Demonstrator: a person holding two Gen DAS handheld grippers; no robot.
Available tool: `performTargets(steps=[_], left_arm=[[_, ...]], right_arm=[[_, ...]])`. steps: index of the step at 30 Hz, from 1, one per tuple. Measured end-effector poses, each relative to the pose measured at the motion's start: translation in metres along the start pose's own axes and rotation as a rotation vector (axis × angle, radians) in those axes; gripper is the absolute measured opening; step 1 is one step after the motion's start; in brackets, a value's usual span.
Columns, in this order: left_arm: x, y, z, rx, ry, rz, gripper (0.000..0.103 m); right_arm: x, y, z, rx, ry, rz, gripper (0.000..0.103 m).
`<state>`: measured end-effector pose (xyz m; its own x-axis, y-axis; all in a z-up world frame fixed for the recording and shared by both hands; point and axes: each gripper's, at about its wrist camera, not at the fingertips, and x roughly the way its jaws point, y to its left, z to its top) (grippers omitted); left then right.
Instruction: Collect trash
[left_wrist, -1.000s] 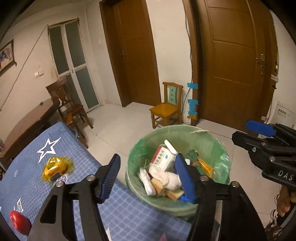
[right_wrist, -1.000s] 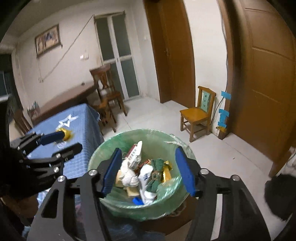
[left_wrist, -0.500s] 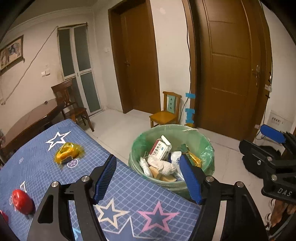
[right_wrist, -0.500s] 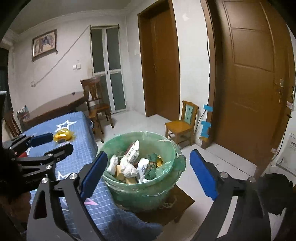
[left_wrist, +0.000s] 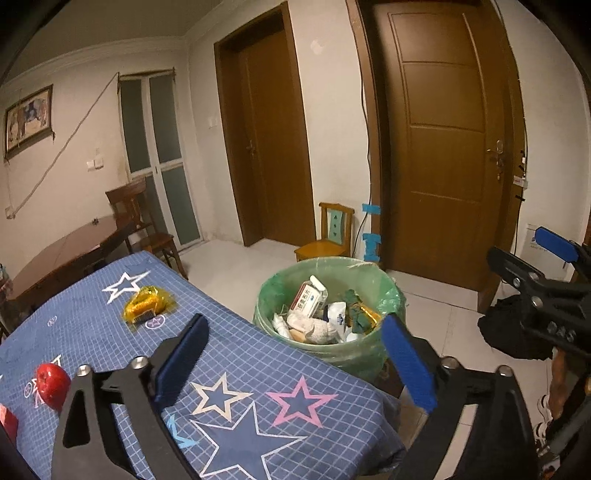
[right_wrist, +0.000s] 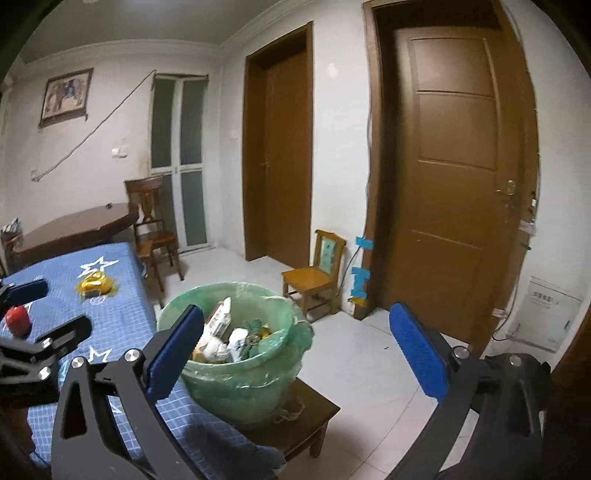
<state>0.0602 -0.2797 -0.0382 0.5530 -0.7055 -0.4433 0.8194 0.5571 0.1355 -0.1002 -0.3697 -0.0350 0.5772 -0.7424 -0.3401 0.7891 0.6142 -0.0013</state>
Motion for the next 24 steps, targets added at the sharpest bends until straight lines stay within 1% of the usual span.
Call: performTargets(steps=[2,5,11,15,20,23,24], left_arm=[[-0.008,-0.003,-0.001,0.013,-0.017,0.004,0.098],[-0.012,-0.006,0.001,0.019,-0.011,-0.011,0.098],[-0.011,-0.005,0.004,-0.020,0.019,-0.048,0.098],[-0.006,-0.011,0.004,-0.005,0.050,-0.065,0.098],[-0.004,-0.019,-0.001,0.012,0.026,-0.063,0.098],[0.000,-0.018,-0.001,-0.010,0.041,-0.092,0.097],[0.000,-0.017,-0.001,-0.015,0.040,-0.091,0.097]], right_arm=[[0.000,-0.002,-0.002,0.006,0.016,0.010,0.097],[-0.002,-0.004,-0.003,0.012,0.027,0.024,0.097],[-0.006,-0.002,-0.003,-0.016,0.025,-0.006,0.097],[-0.009,-0.004,-0.003,-0.025,0.017,-0.025,0.097],[-0.008,-0.010,-0.006,-0.008,0.024,-0.025,0.097],[-0.006,-0.012,-0.006,-0.003,0.028,-0.024,0.097],[-0.005,-0.011,-0.006,-0.002,0.029,-0.025,0.097]])
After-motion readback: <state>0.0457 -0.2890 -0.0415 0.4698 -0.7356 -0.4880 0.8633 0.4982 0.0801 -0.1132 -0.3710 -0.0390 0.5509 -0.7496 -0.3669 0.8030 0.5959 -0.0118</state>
